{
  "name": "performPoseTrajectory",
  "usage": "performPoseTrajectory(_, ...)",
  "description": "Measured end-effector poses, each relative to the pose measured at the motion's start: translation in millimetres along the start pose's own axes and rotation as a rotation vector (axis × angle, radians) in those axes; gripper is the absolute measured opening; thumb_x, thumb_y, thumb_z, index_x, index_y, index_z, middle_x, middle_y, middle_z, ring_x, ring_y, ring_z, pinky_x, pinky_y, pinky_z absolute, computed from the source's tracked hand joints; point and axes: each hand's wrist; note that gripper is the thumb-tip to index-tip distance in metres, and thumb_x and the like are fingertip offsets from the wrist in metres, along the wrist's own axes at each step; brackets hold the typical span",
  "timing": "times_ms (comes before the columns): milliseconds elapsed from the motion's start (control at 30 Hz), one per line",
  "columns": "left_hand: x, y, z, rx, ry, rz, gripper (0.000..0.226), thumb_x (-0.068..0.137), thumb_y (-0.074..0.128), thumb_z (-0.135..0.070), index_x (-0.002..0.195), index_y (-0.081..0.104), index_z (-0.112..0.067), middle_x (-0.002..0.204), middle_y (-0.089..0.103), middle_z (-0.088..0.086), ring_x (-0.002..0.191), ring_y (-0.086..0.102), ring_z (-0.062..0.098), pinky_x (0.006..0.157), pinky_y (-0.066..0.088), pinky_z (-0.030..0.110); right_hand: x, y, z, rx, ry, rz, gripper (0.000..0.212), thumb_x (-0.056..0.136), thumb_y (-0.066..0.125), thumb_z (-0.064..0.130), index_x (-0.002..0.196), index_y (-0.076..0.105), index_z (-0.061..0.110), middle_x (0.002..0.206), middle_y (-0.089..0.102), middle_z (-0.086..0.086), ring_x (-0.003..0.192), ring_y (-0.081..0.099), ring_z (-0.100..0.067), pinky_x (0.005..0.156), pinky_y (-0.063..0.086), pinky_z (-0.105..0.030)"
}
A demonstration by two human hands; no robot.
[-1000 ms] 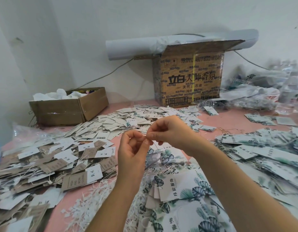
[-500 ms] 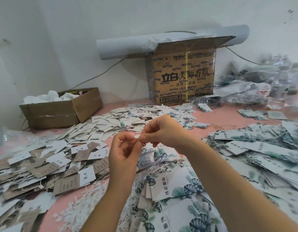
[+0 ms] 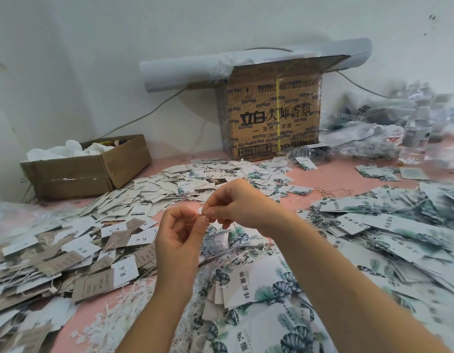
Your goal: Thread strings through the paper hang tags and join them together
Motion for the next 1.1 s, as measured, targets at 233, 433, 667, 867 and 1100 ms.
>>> performPoseTrajectory(233, 2.0, 1.0, -1.0, -0.010, -0.033, -0.030, 0.020, 0.066, 0.067, -0.029, 0.081, 0.057, -0.018, 0.067, 0.066, -0.008, 0.056, 0.056, 0.000, 0.056, 0.047, 0.011, 0.5, 0.4, 0.4, 0.015, -0.011, 0.006, 0.017, 0.084, 0.063, 0.002, 0.072, 0.066, 0.012, 0.058, 0.060, 0.003, 0.050, 0.052, -0.003, 0.052, 0.048, -0.017)
performPoseTrajectory(433, 2.3, -0.4, -1.6, 0.021, -0.057, -0.028, 0.022, 0.068, 0.064, -0.035, 0.078, 0.063, -0.016, 0.064, 0.066, -0.007, 0.054, 0.053, -0.001, 0.056, 0.046, 0.010, -0.1, 1.5, 0.2, 0.059, -0.048, 0.005, 0.013, 0.085, 0.063, 0.001, 0.075, 0.067, 0.009, 0.061, 0.059, 0.000, 0.051, 0.051, -0.005, 0.052, 0.048, -0.017)
performPoseTrajectory(667, 3.5, -2.5, -3.3, 0.032, -0.087, -0.021, 0.023, 0.068, 0.065, -0.035, 0.077, 0.065, -0.014, 0.062, 0.065, -0.008, 0.053, 0.052, -0.002, 0.055, 0.045, 0.010, 0.5, 3.2, 0.4, 0.061, -0.080, -0.008, 0.013, 0.083, 0.065, 0.001, 0.074, 0.067, 0.010, 0.062, 0.060, -0.002, 0.050, 0.052, -0.004, 0.053, 0.049, -0.017)
performPoseTrajectory(867, 6.8, -5.9, -3.5, -0.013, -0.171, -0.037, 0.022, 0.061, 0.068, -0.038, 0.071, 0.065, -0.018, 0.061, 0.063, -0.007, 0.052, 0.046, 0.007, 0.059, 0.042, 0.023, 1.8, 8.0, -0.5, 0.076, -0.095, 0.000, 0.020, 0.082, 0.065, -0.002, 0.069, 0.066, 0.013, 0.058, 0.060, -0.001, 0.049, 0.053, -0.005, 0.056, 0.052, -0.021)
performPoseTrajectory(1100, 8.8, -5.2, -3.6, 0.046, -0.185, -0.014, 0.040, 0.057, 0.064, -0.051, 0.075, 0.065, -0.015, 0.059, 0.063, -0.012, 0.054, 0.052, -0.001, 0.057, 0.043, 0.021, -1.9, 1.8, 2.1, 0.164, -0.102, 0.080, 0.018, 0.083, 0.062, -0.003, 0.075, 0.066, 0.012, 0.061, 0.063, 0.004, 0.055, 0.059, -0.004, 0.058, 0.050, -0.017)
Point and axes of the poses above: each hand's wrist, its own x-axis towards the middle knuckle, its own y-axis out of the palm, z = x × y
